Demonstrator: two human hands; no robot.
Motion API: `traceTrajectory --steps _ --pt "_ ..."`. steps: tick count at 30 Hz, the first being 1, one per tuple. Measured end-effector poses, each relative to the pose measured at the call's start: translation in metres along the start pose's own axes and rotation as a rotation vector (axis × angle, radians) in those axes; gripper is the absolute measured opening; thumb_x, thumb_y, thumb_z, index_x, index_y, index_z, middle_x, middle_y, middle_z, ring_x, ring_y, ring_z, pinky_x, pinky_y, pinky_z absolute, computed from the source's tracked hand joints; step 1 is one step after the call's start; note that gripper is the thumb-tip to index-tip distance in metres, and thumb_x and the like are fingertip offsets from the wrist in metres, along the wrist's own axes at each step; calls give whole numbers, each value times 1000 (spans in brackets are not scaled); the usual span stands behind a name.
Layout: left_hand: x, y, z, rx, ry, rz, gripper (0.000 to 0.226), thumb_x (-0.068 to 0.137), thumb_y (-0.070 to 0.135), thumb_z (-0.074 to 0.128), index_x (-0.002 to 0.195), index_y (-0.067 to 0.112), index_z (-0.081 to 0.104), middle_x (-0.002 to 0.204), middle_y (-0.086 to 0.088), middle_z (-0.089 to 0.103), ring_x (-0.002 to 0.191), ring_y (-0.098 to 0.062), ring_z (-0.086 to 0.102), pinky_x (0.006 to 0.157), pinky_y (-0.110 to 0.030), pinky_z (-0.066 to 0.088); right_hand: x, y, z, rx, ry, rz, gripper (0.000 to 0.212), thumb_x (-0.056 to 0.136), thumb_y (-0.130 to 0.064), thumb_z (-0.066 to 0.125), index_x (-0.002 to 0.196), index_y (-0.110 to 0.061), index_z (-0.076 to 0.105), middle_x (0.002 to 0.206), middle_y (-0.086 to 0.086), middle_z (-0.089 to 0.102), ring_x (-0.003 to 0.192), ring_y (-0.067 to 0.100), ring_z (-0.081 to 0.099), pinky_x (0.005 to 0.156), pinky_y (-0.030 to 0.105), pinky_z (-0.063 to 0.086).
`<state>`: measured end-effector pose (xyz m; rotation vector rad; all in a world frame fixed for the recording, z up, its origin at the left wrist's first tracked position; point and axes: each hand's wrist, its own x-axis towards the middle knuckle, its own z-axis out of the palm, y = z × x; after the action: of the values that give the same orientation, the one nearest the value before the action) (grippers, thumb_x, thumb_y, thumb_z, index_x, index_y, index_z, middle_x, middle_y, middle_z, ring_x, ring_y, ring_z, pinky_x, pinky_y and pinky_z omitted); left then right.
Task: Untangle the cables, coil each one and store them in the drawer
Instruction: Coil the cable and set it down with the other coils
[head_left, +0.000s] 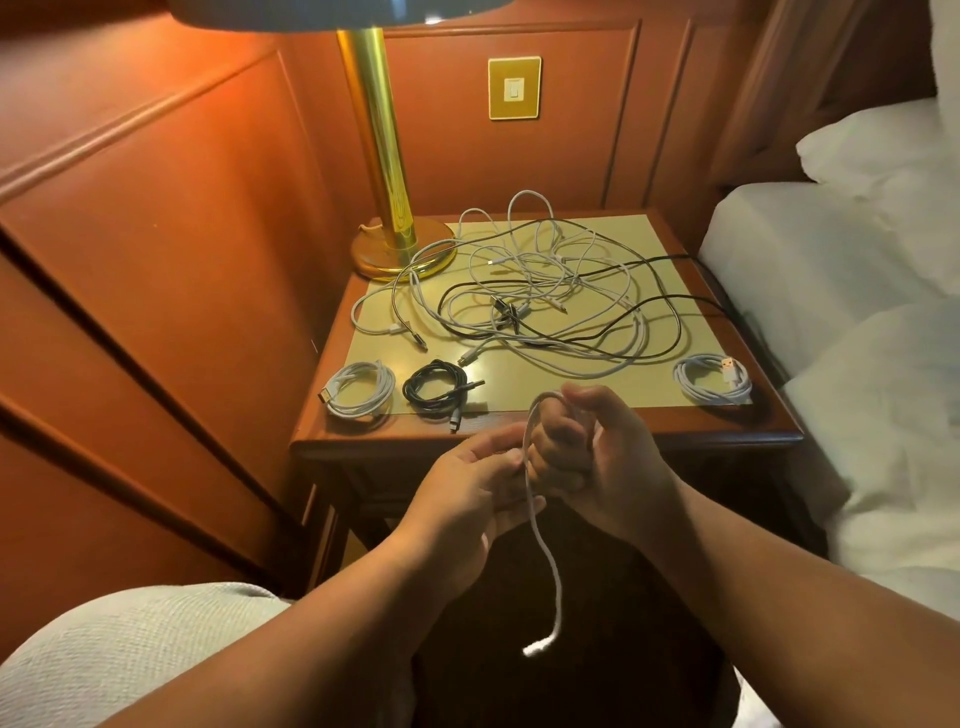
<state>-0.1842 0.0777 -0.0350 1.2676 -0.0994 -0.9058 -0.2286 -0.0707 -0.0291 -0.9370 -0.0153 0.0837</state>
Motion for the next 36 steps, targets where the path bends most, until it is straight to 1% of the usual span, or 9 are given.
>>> traceTrajectory --steps 5,9,13,17,20,23,26,30,36 --pt "1 -2 -1 37 -3 44 37 77 25 70 110 9 75 110 -15 74 108 -27 70 93 -39 52 -2 0 2 -180 6 21 38 98 -28 37 63 -14 41 55 1 33 52 18 32 60 39 23" --pt "5 -1 -4 54 80 114 33 72 31 73 98 11 78 103 -15 75 102 -26 70 96 -46 55 -3 -1 14 -289 -1 22 35 100 -33 34 82 -6 47 70 11 48 71 23 53 79 37 44" --pt "7 5 -8 18 150 171 20 88 21 69 101 8 77 102 -15 76 103 -28 72 95 -45 55 -4 -5 23 -612 149 -4 42 108 -20 28 83 1 53 83 17 59 85 9 63 89 27 48" --pt "12 12 -19 130 232 271 17 97 13 60 106 7 73 99 -19 74 102 -33 71 94 -45 56 -1 -14 16 -759 259 207 43 108 -35 26 97 -6 56 110 21 61 107 31 57 90 35 45" --pt "13 12 -18 175 240 280 25 99 17 59 120 8 67 98 -12 74 98 -22 71 91 -43 55 -2 -11 14 -719 284 242 37 107 -34 28 96 -10 53 98 16 59 95 32 55 84 35 45" --pt "12 10 -14 117 212 216 18 99 18 57 112 18 71 94 -1 77 90 -9 72 79 -29 49 -5 -5 16 -687 277 180 34 107 -30 31 92 -10 54 86 7 59 88 27 54 84 41 48" --pt "11 9 -14 50 183 153 25 98 13 58 121 17 67 107 -7 76 102 -17 72 83 -32 53 -5 -2 18 -705 275 131 32 107 -27 31 89 -17 56 85 -1 63 90 26 59 88 41 51" --pt "11 10 -16 -40 176 92 32 97 8 59 126 20 66 111 -13 74 108 -24 70 90 -38 54 -3 -2 15 -724 292 120 34 107 -27 32 92 -7 55 87 8 61 88 29 57 91 48 51" --pt "12 15 -16 -256 141 13 28 92 13 64 118 23 71 96 -1 74 92 -12 71 86 -35 38 0 -3 14 -919 339 108 30 108 -25 31 94 -10 53 85 8 55 78 19 51 75 32 46"
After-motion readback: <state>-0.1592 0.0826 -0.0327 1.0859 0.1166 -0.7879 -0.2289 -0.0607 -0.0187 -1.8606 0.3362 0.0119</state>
